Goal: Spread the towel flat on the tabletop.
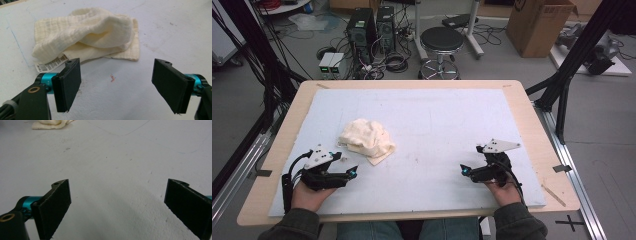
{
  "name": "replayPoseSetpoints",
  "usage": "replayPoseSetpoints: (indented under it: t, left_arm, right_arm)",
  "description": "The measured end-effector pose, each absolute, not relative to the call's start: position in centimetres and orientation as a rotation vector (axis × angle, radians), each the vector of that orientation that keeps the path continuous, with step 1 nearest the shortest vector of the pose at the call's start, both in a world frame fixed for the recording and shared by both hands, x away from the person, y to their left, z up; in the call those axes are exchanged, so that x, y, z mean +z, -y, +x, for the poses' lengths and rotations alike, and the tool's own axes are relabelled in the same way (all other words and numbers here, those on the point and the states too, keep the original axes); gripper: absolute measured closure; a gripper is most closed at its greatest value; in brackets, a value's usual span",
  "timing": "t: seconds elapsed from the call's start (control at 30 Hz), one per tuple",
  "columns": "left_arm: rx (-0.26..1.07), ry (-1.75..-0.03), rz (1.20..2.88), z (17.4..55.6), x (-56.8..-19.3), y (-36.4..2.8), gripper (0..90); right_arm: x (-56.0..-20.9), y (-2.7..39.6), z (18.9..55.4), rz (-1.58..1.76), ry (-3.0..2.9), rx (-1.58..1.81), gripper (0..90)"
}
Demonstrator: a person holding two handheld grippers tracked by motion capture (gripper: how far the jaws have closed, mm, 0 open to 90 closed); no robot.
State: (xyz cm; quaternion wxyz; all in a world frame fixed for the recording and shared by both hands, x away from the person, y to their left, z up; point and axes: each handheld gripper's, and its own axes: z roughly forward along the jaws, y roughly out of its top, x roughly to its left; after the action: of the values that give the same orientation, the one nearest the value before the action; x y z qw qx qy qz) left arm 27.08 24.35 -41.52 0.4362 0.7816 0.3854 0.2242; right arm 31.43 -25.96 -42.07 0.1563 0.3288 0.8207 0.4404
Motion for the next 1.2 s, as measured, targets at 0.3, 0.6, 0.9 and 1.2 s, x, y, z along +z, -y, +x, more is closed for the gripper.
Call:
replayPoseSetpoints:
  t: [0.3,0.6,0.9,1.2]
  left_arm:
    - [0.552,-0.953,1.955,27.39,-41.59,-24.02,24.1]
    - [0.548,-0.944,1.959,27.49,-41.56,-23.96,24.4]
    - [0.556,-0.938,1.945,27.06,-41.38,-23.95,24.8]
    - [0.555,-0.932,1.925,27.27,-40.86,-23.85,25.0]
  right_arm:
    - [-42.17,26.3,31.52,0.941,-2.349,1.268,6.2]
    - [-42.17,26.42,31.42,0.947,-2.345,1.266,6.2]
    - [-41.94,26.21,31.11,0.927,-2.341,1.274,6.2]
    - [-41.96,26.18,31.02,0.931,-2.343,1.273,6.2]
